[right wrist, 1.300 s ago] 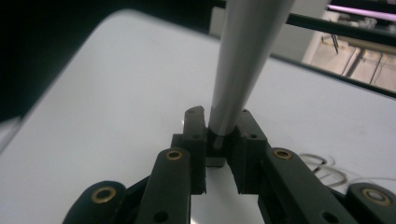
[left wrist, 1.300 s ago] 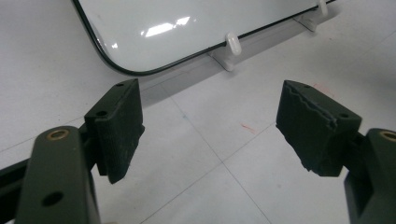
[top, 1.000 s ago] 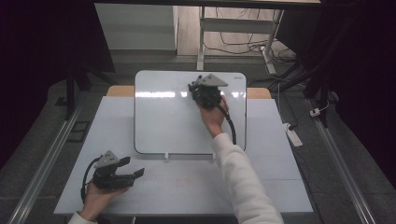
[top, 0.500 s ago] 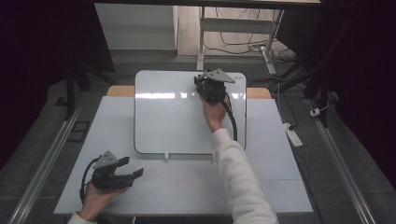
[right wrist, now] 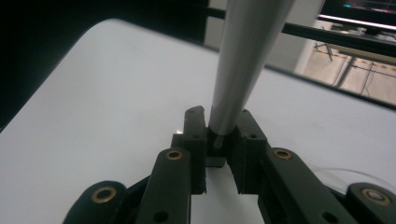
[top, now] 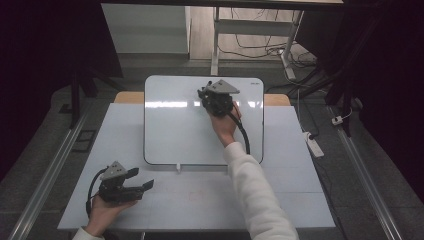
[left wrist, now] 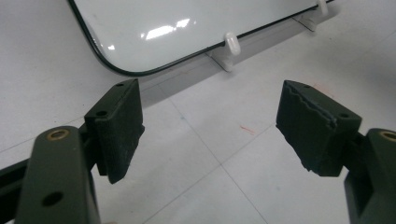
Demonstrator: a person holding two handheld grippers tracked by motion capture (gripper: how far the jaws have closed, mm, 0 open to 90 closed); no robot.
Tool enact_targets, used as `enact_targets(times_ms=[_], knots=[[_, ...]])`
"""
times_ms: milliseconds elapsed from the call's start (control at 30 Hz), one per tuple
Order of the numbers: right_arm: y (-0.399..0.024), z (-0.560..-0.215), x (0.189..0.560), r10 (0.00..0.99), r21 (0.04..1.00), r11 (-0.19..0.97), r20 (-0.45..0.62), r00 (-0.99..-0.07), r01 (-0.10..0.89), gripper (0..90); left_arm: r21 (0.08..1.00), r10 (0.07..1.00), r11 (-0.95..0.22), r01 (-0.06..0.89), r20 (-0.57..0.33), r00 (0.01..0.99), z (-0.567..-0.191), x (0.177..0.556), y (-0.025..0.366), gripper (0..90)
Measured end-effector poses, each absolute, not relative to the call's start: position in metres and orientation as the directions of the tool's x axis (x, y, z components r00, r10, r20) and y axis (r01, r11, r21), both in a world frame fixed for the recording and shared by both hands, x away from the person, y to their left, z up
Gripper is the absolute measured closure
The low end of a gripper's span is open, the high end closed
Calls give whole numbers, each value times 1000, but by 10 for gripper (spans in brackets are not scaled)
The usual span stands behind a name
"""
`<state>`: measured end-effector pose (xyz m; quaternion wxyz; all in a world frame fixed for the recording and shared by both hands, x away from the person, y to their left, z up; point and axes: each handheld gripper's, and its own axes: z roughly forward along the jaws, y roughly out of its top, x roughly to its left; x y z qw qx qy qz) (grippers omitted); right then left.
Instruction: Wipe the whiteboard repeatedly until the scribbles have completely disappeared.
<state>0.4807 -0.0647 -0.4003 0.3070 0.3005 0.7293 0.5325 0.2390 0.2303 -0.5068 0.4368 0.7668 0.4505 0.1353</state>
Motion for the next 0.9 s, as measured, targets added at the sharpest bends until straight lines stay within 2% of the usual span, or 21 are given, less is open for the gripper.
enact_targets(times_ms=[67,167,233,300,367,433,500,567,700,767,800,900], knots=[[-88,-394,489,832,978,158,-57,-551,138,775,794,809,-209,572,-189,557,-506,238,231,235],[-104,-389,492,857,981,143,-57,-513,130,775,794,810,-207,572,-189,555,-506,239,231,234],[-104,-389,490,851,980,152,-64,-521,128,775,791,809,-209,575,-191,556,-507,240,231,234],[-96,-395,486,810,976,168,-59,-583,135,775,789,808,-213,576,-189,558,-507,241,230,235],[-85,-401,480,772,964,238,-117,-625,114,775,790,808,-213,575,-189,558,-507,240,229,234],[-89,-399,482,783,966,234,-121,-610,110,775,791,810,-211,574,-188,556,-507,239,230,235],[-105,-394,488,841,979,157,-65,-536,127,775,791,811,-208,575,-190,554,-507,239,230,234],[-110,-395,489,851,983,122,-33,-524,136,775,791,810,-206,577,-193,554,-507,240,230,235],[-74,-410,471,760,963,248,-123,-638,109,775,786,807,-215,579,-192,559,-508,242,228,234],[-71,-411,469,750,960,260,-136,-647,99,775,788,806,-216,576,-189,561,-507,241,228,234],[-77,-409,471,763,966,236,-115,-636,109,775,789,807,-213,576,-190,559,-507,240,228,234],[-108,-401,480,846,980,161,-74,-528,120,775,791,809,-207,576,-193,556,-507,239,229,234]])
